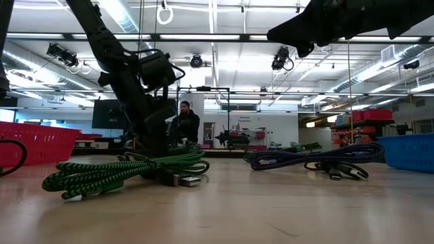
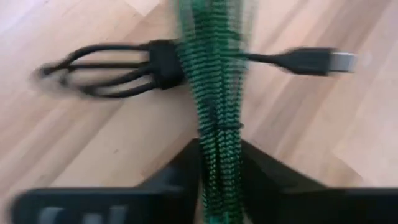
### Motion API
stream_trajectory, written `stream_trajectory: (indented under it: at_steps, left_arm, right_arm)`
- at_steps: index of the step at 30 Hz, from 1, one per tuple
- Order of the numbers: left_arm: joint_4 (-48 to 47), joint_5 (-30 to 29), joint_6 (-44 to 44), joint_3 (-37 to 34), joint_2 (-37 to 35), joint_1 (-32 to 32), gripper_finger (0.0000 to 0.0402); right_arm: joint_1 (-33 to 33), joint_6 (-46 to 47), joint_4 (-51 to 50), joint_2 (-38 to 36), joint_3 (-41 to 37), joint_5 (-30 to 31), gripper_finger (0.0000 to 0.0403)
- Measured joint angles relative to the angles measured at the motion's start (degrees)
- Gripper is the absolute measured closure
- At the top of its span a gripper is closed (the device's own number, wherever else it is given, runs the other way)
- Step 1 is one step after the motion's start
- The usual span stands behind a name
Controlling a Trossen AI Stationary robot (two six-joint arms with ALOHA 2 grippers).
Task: Pick & Place USB Port
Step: Put the top left green charger cable into the blue bin
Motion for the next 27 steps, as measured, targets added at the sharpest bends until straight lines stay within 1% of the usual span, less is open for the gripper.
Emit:
stream_trajectory:
  at_steps: [1,2,8,11,15,19,22,25,27]
  left_arm:
    - [0.02,0.23,-0.32,0.0,0.01,-0.08,0.0367]
    - [0.14,0.42,-1.07,0.0,-0.01,-0.28,0.0378]
    - [-1.93,1.73,-1.58,0.88,-1.95,-1.75,0.0379]
    - [-4.54,0.51,-1.06,3.37,-4.23,-2.45,0.0379]
    - [-9.8,-2.67,0.82,7.55,-8.06,-3.27,0.0379]
    - [-10.24,-3.62,4.1,11.36,-12.02,-5.33,0.0379]
    - [-7.7,-3.59,7.47,14.46,-14.86,-8.3,0.0379]
    - [-2.71,-3.41,10.93,16.54,-17.03,-11.56,0.0379]
    - [0.2,-3.47,13.27,17.51,-17.83,-13.73,0.0379]
  right_arm:
    - [-0.02,0.0,-0.02,0.0,0.0,0.02,0.0366]
    - [-0.04,0.0,-0.13,0.0,0.0,0.02,0.0366]
    - [-0.04,0.18,-1.12,0.0,0.0,1.8,0.0366]
    - [-0.07,0.44,-1.53,-0.02,0.0,2.97,0.0366]
    - [-0.07,0.92,-1.35,-0.02,0.0,3.04,0.0366]
    - [-0.43,2.18,-0.55,-0.02,0.0,3.01,0.0366]
    - [-1.11,1.27,1.22,0.02,0.0,3.01,0.0366]
    - [-2.34,0.03,6.56,0.79,0.0,2.48,0.0366]
    - [-3.68,-0.15,10.93,1.8,0.0,-0.46,0.0366]
